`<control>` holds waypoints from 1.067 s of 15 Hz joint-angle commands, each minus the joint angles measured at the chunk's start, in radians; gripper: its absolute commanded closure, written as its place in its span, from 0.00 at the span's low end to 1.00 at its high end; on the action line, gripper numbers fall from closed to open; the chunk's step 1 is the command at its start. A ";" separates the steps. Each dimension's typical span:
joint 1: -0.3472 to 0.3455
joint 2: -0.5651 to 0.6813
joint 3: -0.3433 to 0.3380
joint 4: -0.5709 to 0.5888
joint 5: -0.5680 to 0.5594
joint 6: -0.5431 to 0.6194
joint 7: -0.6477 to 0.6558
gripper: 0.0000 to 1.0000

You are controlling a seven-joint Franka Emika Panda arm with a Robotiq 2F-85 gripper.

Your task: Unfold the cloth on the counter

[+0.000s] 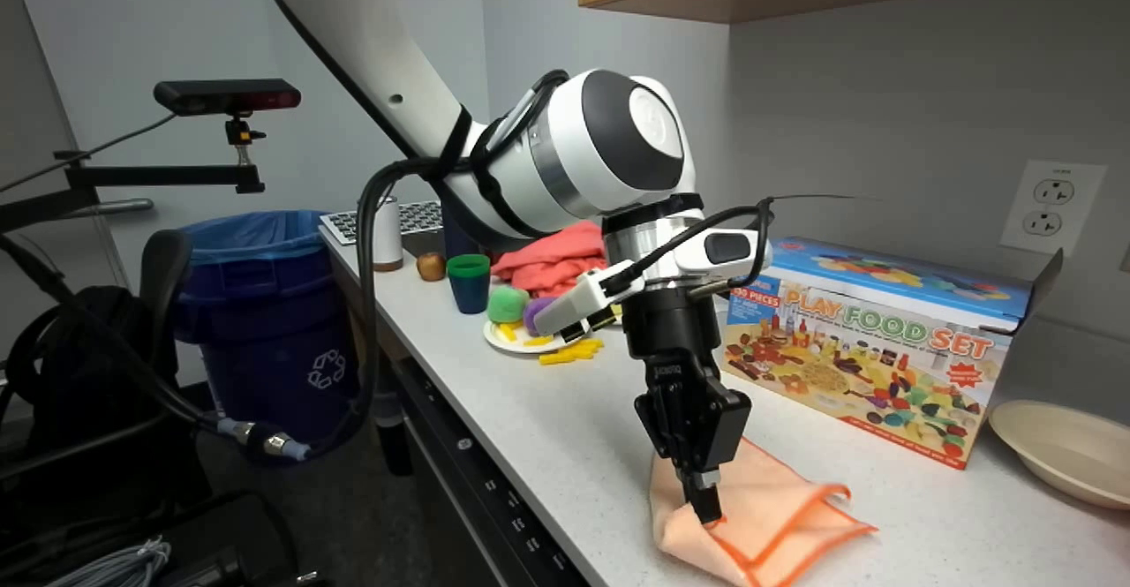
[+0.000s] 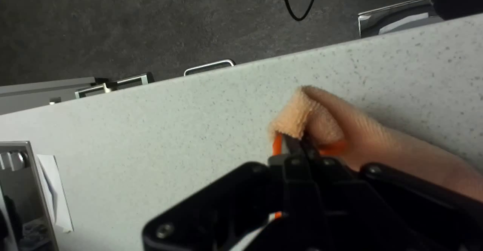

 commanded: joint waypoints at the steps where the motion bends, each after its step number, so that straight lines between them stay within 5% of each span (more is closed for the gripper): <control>1: -0.014 -0.034 0.008 -0.016 0.007 -0.039 0.021 0.72; 10: -0.020 -0.095 0.017 -0.028 0.037 0.037 0.008 0.05; 16: -0.023 -0.089 0.022 -0.007 0.042 0.067 0.011 0.00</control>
